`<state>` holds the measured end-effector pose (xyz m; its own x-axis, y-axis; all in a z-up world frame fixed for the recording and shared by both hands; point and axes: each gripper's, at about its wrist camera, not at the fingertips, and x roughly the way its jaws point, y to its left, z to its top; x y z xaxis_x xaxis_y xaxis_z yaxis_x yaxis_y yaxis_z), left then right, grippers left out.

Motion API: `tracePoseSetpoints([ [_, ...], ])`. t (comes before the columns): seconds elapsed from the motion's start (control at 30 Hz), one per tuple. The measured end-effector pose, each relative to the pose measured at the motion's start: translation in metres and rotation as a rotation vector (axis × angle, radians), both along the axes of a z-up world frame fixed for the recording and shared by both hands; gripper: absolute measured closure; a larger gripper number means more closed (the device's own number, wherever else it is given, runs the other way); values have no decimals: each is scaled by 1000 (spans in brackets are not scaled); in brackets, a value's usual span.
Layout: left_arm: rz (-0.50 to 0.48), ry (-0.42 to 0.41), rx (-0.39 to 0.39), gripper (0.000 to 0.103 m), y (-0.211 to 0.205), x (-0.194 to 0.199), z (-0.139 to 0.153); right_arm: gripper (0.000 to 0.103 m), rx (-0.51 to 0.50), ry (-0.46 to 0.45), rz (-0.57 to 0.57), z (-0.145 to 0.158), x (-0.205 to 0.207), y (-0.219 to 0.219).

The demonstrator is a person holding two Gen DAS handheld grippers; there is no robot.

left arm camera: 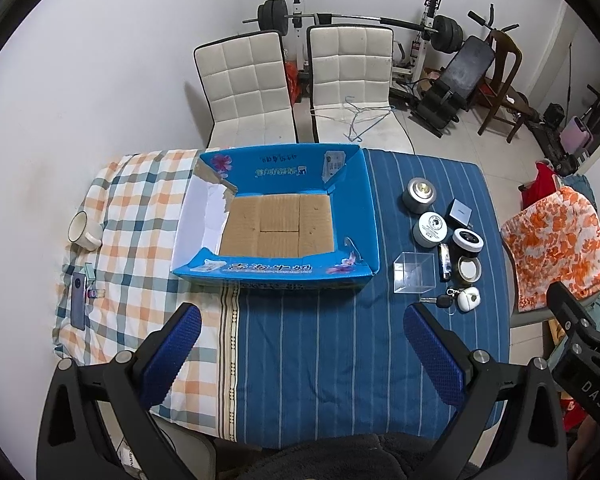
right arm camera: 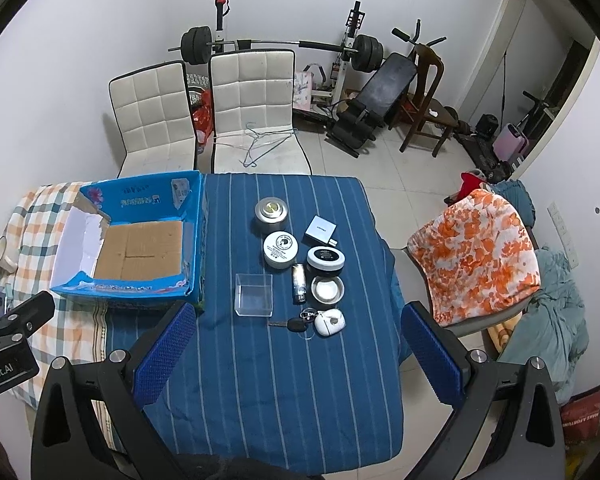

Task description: Organize rigid objects

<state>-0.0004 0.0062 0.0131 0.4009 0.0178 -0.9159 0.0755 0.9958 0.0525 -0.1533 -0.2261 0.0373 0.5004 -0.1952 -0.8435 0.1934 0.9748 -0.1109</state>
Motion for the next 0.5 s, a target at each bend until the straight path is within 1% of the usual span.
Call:
tracePoseSetpoints([
  [0.3, 3, -9, 3, 0, 1, 2, 3, 0, -2, 0, -1, 3, 3, 0],
  [0.5, 0, -23, 5, 0, 3, 6, 11, 0, -2, -7, -3, 8, 6, -2],
])
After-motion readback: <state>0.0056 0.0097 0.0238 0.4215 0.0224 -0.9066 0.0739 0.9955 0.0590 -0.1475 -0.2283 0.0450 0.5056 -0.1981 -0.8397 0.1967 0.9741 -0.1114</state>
